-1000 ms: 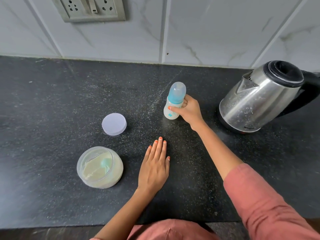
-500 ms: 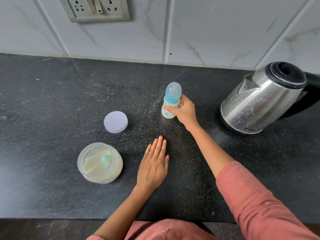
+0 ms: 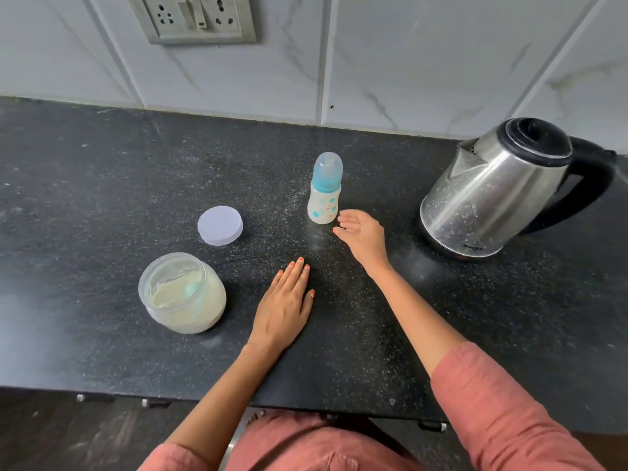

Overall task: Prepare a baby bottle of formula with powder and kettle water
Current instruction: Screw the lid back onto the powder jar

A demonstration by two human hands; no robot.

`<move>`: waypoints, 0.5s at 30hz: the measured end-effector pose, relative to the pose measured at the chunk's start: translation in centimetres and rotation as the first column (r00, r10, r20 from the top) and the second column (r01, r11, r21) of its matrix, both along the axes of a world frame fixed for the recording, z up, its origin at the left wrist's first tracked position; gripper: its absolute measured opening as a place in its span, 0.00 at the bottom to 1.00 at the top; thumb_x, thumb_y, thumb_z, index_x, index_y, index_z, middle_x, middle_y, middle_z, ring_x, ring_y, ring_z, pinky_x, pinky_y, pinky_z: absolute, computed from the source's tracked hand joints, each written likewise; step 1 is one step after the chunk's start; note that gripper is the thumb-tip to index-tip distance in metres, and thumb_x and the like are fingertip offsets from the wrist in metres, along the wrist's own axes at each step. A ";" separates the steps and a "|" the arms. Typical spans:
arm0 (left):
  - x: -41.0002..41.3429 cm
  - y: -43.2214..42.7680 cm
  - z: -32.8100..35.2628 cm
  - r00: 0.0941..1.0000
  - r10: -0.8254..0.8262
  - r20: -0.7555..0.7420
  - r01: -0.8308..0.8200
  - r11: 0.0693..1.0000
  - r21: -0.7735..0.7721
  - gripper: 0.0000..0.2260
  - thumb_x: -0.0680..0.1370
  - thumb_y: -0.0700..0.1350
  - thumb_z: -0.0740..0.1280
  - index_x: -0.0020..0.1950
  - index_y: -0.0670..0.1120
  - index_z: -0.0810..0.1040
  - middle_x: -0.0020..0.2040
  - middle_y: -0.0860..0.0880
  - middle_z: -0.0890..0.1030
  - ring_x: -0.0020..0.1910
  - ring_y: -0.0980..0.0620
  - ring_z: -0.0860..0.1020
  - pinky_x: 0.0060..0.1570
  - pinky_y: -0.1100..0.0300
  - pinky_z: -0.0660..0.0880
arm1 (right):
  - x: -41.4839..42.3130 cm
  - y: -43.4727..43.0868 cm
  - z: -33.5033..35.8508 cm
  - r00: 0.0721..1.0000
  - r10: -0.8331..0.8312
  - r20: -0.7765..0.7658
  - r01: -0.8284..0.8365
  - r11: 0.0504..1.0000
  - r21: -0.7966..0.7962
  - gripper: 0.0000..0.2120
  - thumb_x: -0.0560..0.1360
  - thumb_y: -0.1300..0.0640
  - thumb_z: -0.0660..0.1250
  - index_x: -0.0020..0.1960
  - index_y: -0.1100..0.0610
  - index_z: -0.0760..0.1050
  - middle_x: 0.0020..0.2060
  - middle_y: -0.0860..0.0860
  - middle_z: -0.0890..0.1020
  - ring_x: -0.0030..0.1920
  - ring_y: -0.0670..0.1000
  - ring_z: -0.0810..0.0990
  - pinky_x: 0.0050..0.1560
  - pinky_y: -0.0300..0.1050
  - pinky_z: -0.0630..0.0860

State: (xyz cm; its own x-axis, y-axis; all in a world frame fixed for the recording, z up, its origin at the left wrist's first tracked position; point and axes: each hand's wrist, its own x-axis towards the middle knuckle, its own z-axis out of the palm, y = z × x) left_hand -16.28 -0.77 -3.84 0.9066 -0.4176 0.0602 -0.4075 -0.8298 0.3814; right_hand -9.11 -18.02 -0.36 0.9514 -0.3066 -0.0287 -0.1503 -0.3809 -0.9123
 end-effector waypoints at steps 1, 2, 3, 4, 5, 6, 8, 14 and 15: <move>-0.1 -0.2 0.2 1.000 0.008 0.000 -0.008 1.000 -0.010 0.23 0.82 0.48 0.53 0.75 0.43 0.55 0.77 0.47 0.54 0.76 0.51 0.52 0.70 0.65 0.39 | -0.6 -0.1 -0.1 1.000 0.012 -0.004 -0.012 1.000 0.005 0.14 0.70 0.64 0.70 0.56 0.60 0.76 0.51 0.54 0.82 0.47 0.44 0.78 0.44 0.24 0.72; -0.2 -0.3 0.4 1.000 0.018 0.005 -0.018 1.000 -0.020 0.23 0.82 0.48 0.53 0.75 0.43 0.54 0.77 0.47 0.54 0.76 0.51 0.52 0.70 0.65 0.39 | -1.1 -0.1 -0.3 1.000 0.028 -0.004 -0.028 1.000 0.014 0.13 0.70 0.64 0.70 0.54 0.60 0.77 0.49 0.53 0.82 0.45 0.44 0.79 0.43 0.23 0.72; -0.4 -0.5 0.6 0.999 0.027 0.017 -0.026 0.999 -0.036 0.23 0.82 0.48 0.53 0.75 0.43 0.54 0.77 0.47 0.54 0.76 0.52 0.51 0.70 0.65 0.39 | -1.7 -0.1 -0.4 0.999 0.042 -0.001 -0.042 0.999 0.027 0.11 0.70 0.64 0.70 0.53 0.60 0.77 0.47 0.53 0.82 0.44 0.44 0.79 0.43 0.23 0.72; -0.6 -0.7 1.0 0.999 0.034 0.030 -0.032 0.998 -0.059 0.23 0.82 0.48 0.53 0.76 0.43 0.53 0.77 0.47 0.54 0.76 0.52 0.51 0.69 0.66 0.39 | -2.2 -0.1 -0.5 0.999 0.050 0.001 -0.050 0.998 0.040 0.10 0.70 0.64 0.69 0.52 0.59 0.78 0.46 0.52 0.82 0.43 0.44 0.80 0.43 0.24 0.73; -0.9 -0.9 1.5 0.998 0.037 0.042 -0.033 0.996 -0.087 0.23 0.82 0.48 0.54 0.75 0.43 0.54 0.77 0.47 0.54 0.76 0.52 0.52 0.69 0.67 0.39 | -2.7 -0.1 -0.5 0.999 0.054 0.001 -0.054 0.997 0.049 0.09 0.71 0.64 0.69 0.51 0.59 0.78 0.44 0.51 0.82 0.43 0.44 0.80 0.43 0.25 0.74; -1.2 -0.9 2.1 0.998 0.035 0.057 -0.028 0.993 -0.117 0.23 0.82 0.47 0.55 0.75 0.43 0.55 0.77 0.47 0.55 0.76 0.52 0.53 0.69 0.67 0.39 | -3.0 0.1 -0.5 0.998 0.059 -0.002 -0.059 0.997 0.055 0.09 0.71 0.63 0.69 0.50 0.58 0.78 0.43 0.50 0.82 0.43 0.43 0.81 0.43 0.25 0.74; -1.7 -0.6 3.7 0.995 0.023 0.099 -0.006 0.985 -0.172 0.23 0.81 0.46 0.58 0.74 0.42 0.57 0.76 0.46 0.58 0.75 0.50 0.56 0.70 0.66 0.43 | -3.5 0.8 -0.3 0.996 0.084 -0.012 -0.083 0.995 0.059 0.08 0.71 0.63 0.69 0.49 0.56 0.78 0.42 0.49 0.82 0.43 0.42 0.81 0.44 0.28 0.75; -1.9 3.5 8.9 0.982 0.047 0.184 0.008 0.957 -0.291 0.22 0.77 0.43 0.65 0.69 0.39 0.68 0.69 0.42 0.70 0.69 0.44 0.69 0.69 0.56 0.56 | -2.9 5.0 1.7 0.987 0.160 -0.001 -0.160 0.984 0.080 0.07 0.70 0.63 0.69 0.47 0.56 0.79 0.41 0.49 0.83 0.41 0.43 0.81 0.47 0.33 0.77; -1.8 4.6 9.6 0.980 0.068 0.186 -0.007 0.950 -0.311 0.22 0.76 0.44 0.66 0.69 0.39 0.69 0.68 0.43 0.72 0.67 0.45 0.70 0.68 0.55 0.58 | -2.7 6.0 1.9 0.984 0.179 0.000 -0.179 0.982 0.060 0.06 0.70 0.62 0.69 0.46 0.54 0.79 0.39 0.47 0.82 0.40 0.40 0.81 0.45 0.30 0.76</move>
State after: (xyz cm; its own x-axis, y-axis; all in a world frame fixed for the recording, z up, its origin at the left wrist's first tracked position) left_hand -18.07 3.86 5.77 0.8797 -0.3167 0.3547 -0.4691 -0.7004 0.5379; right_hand -11.76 -12.01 1.58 0.9905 -0.1290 -0.0470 -0.0896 -0.3475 -0.9334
